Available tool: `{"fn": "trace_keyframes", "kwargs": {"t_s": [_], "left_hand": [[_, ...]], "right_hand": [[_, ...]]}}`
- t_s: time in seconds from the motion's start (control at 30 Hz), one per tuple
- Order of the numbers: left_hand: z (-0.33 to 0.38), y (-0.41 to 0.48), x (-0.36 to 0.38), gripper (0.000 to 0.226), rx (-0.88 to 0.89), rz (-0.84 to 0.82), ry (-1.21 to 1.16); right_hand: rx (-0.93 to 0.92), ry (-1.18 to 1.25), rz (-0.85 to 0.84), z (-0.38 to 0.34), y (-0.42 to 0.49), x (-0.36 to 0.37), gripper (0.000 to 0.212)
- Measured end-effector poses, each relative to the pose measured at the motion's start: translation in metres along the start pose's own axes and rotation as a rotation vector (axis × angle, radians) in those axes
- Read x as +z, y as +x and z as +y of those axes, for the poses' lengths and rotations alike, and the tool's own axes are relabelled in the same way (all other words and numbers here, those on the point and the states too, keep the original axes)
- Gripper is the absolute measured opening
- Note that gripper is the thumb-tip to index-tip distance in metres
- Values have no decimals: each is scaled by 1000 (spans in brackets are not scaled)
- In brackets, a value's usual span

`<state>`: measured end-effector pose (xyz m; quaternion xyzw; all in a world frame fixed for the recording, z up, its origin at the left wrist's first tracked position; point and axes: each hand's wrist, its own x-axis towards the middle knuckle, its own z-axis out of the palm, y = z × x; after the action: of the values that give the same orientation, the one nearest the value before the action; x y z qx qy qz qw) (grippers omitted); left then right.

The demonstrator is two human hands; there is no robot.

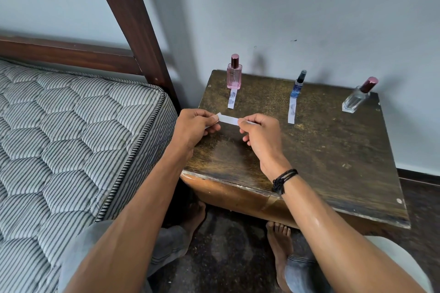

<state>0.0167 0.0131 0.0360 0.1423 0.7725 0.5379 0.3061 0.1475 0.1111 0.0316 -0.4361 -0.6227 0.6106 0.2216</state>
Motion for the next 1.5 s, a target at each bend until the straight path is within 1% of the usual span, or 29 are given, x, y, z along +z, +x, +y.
{"fn": "trace_keyframes", "kwargs": {"t_s": [0.07, 0.2, 0.23, 0.3, 0.37, 0.47, 0.6, 0.7, 0.8, 1.03, 1.13, 1.3, 1.43, 1.5], "left_hand": [[0, 1, -2, 12, -1, 24, -13], [6, 10, -40, 10, -2, 241, -222], [8, 10, -49, 10, 6, 269, -267], [11, 10, -55, 9, 22, 247, -297], [12, 10, -45, 9, 8, 175, -284], [9, 7, -28, 10, -48, 114, -245], [5, 4, -19, 14, -118, 66, -282], [1, 7, -16, 11, -86, 92, -191], [-2, 7, -13, 1, -41, 94, -96], [-9, 12, -8, 15, -46, 90, -19], [-12, 13, -8, 16, -20, 81, 17], [-17, 16, -8, 21, 19, 87, 224], [-12, 13, -6, 26, 87, 144, 400], [-7, 9, -3, 24, 138, 139, 400]], "right_hand": [[6, 10, 10, -1, -1, 0, 12], [29, 122, 133, -9, 9, -23, 13], [23, 155, 160, -11, 12, -29, 12], [12, 189, 184, -13, 16, -35, 9], [11, 187, 174, -12, 15, -32, 7], [30, 186, 136, -9, 13, -24, 8], [38, 202, 120, -9, 13, -24, 8], [37, 196, 118, -8, 14, -24, 7], [39, 191, 111, -7, 14, -24, 7], [42, 171, 116, -3, 15, -29, 6], [42, 170, 113, -3, 15, -31, 7], [43, 169, 104, -1, 15, -32, 6], [44, 167, 98, 0, 16, -33, 6], [49, 162, 95, 0, 15, -33, 6]]}}
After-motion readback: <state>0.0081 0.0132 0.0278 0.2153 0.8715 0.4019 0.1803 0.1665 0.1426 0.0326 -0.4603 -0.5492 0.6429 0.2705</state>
